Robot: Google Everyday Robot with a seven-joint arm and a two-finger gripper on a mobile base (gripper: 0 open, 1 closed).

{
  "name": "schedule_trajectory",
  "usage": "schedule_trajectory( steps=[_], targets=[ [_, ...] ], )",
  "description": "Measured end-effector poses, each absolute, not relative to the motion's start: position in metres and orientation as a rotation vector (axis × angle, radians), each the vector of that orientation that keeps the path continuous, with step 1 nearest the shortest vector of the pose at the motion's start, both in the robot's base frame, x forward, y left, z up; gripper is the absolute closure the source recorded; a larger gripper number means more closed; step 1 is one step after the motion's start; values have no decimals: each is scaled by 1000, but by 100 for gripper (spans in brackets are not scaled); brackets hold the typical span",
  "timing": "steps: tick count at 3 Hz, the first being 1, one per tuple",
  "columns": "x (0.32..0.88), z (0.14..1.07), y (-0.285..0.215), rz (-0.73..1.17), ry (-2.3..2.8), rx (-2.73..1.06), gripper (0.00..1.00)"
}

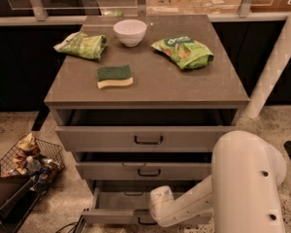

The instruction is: Open bottom drawer

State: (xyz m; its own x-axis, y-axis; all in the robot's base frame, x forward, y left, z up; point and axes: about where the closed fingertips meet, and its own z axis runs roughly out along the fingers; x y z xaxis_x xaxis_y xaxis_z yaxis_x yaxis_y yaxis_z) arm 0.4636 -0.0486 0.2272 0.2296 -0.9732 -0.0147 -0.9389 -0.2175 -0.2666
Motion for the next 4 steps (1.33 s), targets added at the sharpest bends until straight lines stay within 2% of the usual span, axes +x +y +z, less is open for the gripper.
schedule_trajectory(
  steps=[2, 4],
  targets=[
    [528, 252, -97, -284, 1820, -2216, 100],
    [524, 198, -123, -123, 1978, -2139, 100]
  ],
)
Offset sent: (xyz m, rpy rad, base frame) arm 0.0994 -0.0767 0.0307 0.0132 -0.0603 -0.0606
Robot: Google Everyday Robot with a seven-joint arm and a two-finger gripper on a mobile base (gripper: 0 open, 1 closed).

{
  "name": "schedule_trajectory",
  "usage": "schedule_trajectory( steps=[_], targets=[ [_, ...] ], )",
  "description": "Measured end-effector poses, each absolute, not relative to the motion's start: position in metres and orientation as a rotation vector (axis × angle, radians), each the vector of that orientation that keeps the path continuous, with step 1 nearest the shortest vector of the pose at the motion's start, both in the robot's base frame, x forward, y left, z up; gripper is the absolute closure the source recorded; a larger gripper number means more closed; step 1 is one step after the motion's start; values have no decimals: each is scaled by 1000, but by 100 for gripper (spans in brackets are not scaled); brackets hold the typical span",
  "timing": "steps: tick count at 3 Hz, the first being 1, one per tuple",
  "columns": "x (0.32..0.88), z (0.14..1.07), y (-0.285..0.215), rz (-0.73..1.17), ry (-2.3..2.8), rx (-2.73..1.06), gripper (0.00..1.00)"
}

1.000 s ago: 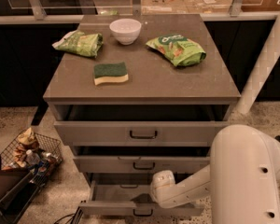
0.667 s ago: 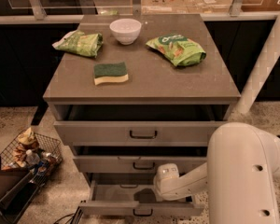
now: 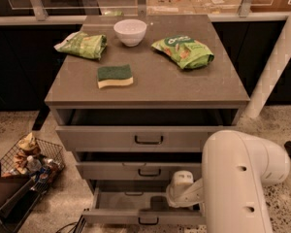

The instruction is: Open bottom drawer

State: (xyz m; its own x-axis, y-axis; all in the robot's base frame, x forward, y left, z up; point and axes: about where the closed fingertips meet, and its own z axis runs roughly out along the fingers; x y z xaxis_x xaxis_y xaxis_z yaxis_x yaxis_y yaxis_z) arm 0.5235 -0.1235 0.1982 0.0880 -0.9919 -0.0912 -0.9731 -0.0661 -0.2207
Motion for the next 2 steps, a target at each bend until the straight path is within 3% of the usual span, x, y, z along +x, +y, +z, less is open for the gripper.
schedule_trajectory(
  steps=[2],
  targets=[
    [472, 160, -117, 40, 2075, -2076, 100]
  ],
)
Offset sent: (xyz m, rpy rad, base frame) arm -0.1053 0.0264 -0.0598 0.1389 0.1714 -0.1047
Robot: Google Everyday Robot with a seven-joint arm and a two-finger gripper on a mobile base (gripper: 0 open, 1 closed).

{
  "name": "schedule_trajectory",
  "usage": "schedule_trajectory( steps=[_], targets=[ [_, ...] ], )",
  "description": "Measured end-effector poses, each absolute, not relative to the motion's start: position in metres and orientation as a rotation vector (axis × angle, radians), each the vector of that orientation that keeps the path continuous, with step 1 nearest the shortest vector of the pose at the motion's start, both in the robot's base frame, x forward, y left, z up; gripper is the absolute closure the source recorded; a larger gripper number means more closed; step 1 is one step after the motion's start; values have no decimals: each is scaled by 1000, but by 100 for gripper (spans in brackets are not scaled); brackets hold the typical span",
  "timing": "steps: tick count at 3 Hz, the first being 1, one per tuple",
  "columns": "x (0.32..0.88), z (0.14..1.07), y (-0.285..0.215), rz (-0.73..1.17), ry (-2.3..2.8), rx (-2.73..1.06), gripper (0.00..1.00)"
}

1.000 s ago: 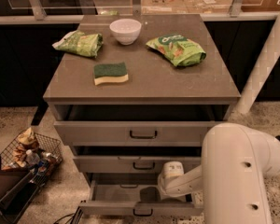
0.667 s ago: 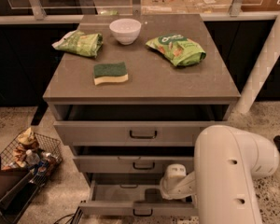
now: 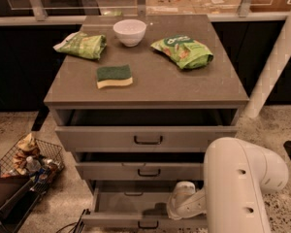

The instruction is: Open bottom drawer

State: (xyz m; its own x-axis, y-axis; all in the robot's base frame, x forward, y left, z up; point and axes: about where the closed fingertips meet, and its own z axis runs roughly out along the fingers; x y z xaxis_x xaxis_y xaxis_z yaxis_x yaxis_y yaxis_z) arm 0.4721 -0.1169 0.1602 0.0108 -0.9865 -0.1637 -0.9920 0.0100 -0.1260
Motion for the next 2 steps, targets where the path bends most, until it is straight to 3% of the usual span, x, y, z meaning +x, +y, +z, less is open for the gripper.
schedule_trajectory(
  steps=[1, 2],
  targets=[
    [472, 161, -117, 40, 2075, -2076, 100],
    [425, 154, -98, 172, 2121, -2082, 100]
  ],
)
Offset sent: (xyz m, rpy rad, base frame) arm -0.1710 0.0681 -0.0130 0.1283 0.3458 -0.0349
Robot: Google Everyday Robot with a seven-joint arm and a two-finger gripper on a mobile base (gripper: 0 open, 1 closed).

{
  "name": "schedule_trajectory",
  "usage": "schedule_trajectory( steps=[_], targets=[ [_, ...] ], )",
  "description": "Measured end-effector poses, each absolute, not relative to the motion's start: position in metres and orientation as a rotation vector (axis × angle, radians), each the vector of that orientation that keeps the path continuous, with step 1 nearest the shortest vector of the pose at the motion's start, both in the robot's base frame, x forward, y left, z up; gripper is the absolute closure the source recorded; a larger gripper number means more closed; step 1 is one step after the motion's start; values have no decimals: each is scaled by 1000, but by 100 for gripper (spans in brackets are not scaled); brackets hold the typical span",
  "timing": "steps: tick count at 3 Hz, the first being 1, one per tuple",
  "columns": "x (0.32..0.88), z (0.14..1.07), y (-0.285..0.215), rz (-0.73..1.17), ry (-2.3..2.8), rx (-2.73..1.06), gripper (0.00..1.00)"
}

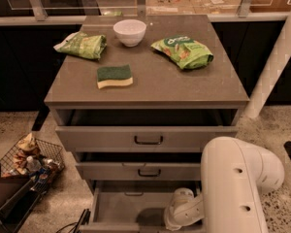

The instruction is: Open bottom drawer

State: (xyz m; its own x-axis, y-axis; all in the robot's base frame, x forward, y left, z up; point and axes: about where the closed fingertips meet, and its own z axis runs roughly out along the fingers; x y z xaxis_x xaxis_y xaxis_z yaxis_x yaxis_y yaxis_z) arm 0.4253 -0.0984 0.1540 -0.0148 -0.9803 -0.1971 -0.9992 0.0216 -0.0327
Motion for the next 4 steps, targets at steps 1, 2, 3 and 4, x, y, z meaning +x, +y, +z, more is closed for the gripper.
schedule_trajectory(
  steps=[1, 2, 3, 4],
  targets=[
    [428, 154, -98, 173, 2121, -2082, 100],
    [398, 159, -91, 254, 2158, -2085, 100],
    [386, 163, -86, 295, 2177, -2086, 100],
    [378, 165, -85, 309, 2182, -2092, 100]
  ],
)
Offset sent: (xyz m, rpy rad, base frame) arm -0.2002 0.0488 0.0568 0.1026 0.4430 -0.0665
